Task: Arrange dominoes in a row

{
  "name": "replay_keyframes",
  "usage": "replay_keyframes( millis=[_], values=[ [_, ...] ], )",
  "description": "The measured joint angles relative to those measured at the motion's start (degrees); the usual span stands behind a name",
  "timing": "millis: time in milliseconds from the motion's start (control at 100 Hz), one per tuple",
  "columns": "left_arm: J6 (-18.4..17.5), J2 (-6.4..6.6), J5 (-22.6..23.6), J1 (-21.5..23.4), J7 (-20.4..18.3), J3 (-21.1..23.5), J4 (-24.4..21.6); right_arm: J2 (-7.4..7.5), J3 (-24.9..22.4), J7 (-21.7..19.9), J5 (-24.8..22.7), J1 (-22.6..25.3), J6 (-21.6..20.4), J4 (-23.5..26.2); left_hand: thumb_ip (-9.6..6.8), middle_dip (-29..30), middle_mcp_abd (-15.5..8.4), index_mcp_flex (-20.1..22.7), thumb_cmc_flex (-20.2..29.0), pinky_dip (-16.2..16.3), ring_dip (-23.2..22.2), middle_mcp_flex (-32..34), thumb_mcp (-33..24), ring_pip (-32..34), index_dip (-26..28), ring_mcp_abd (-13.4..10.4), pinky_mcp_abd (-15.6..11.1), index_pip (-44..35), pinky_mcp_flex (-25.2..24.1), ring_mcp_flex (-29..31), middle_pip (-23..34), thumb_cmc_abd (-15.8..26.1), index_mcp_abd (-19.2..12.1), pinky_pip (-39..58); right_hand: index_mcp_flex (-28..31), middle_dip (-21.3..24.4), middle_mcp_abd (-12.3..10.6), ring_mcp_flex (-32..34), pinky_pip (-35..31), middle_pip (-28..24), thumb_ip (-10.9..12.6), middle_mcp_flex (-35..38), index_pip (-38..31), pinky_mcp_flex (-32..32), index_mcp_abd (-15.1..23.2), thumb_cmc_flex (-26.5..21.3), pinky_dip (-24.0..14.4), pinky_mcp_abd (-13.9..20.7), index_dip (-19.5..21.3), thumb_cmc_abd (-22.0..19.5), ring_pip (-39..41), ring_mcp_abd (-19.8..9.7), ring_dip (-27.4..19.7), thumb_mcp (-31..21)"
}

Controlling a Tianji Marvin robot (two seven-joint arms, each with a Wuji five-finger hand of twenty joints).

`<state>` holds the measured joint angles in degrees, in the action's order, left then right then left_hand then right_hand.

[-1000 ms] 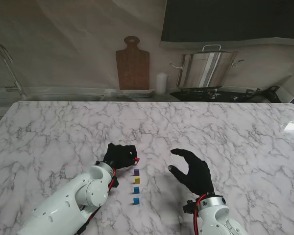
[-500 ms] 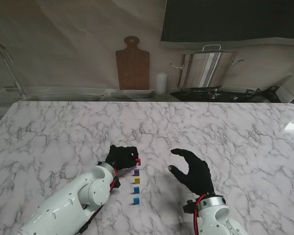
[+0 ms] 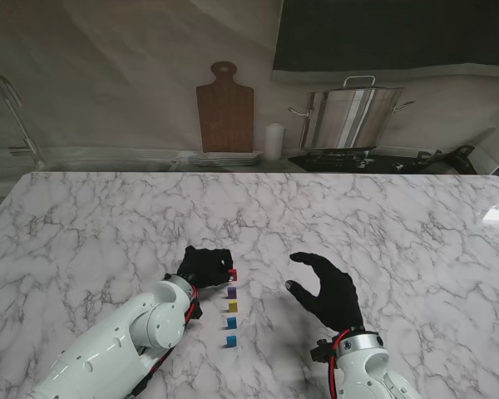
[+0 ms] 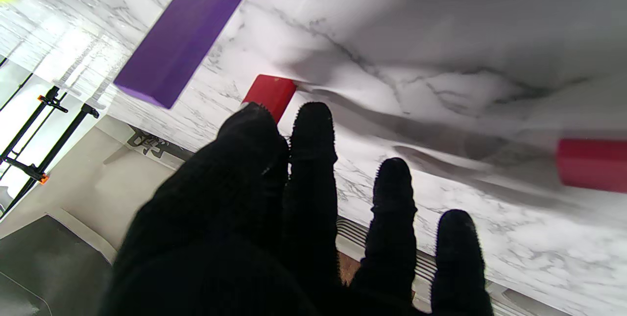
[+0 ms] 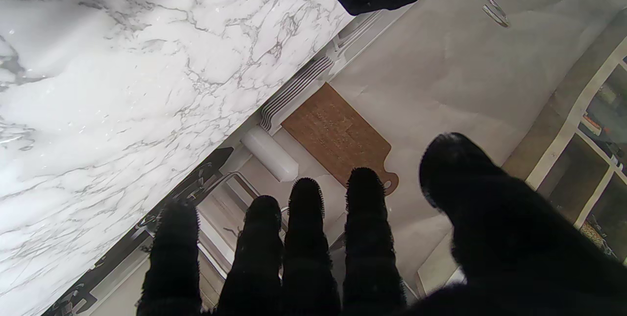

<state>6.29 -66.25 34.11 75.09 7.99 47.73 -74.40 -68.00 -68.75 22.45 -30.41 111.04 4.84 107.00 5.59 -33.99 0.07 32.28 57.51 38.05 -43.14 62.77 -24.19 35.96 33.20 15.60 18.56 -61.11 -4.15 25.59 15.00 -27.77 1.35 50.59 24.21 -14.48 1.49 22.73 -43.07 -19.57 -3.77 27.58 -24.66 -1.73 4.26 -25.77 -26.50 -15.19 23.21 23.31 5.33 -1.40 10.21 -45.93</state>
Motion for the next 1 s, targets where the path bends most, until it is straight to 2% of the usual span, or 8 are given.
replay_keyframes(
  millis=[510,1000],
  values=[
    [-1.02,0.11,-0.29,0.45,-0.55,0.47,-0.86,-0.01,-0.04,0.05,0.01,0.03,0.0,0.04,0.0,0.0,0.04,0.02,0.03,0.0,0.01,0.0,0.0,0.0,0.8,-0.01,-0.01,0.48,0.0,0.0,0.01,0.0,0.01,0.0,0.0,0.0,0.0,0.0,0.0,0.0,0.0,0.0,0.0,0.0,0.0,0.0,0.0,0.0,0.0,0.0,0.0,0.0,0.0,0.0],
    [-0.91,0.8,0.87,1.16,-2.13,0.8,-1.85,-0.01,0.04,0.06,0.01,0.02,0.02,0.04,0.0,0.0,0.05,0.04,0.11,0.0,0.01,0.0,0.0,0.0,2.01,-0.01,-0.01,0.71,0.0,-0.69,0.02,0.01,0.07,0.0,0.0,0.0,0.0,0.0,0.0,0.0,0.0,0.0,0.0,0.0,0.0,0.0,-0.01,0.0,0.0,0.0,0.0,0.0,0.0,0.0]
  ],
)
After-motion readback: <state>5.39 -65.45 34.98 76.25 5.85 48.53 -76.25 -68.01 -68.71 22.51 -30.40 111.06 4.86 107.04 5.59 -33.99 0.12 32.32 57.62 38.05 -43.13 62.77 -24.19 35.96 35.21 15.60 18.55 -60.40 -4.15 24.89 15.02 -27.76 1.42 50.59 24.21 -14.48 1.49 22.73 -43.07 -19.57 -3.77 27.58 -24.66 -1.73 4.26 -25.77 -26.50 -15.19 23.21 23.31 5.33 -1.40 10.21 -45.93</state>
